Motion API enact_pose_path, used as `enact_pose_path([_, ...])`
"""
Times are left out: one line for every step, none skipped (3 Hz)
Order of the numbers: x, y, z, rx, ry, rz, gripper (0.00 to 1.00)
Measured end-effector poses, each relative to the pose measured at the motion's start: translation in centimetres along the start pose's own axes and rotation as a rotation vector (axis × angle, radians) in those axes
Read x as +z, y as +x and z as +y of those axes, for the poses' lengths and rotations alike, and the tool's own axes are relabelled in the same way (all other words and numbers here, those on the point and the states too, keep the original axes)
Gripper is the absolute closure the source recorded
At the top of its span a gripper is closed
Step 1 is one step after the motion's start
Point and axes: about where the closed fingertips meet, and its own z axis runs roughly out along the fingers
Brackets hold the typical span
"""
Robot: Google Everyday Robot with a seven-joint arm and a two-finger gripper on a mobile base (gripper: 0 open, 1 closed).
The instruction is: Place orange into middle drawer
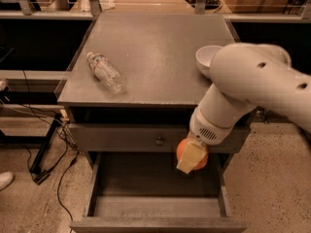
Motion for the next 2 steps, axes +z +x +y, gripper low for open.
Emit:
enact_pose_path([5.17,1.57,1.83,0.095,-0.034,0.058,1.00])
enact_pose_path([5.18,1.57,1.84,0.096,-0.034,0.058,1.00])
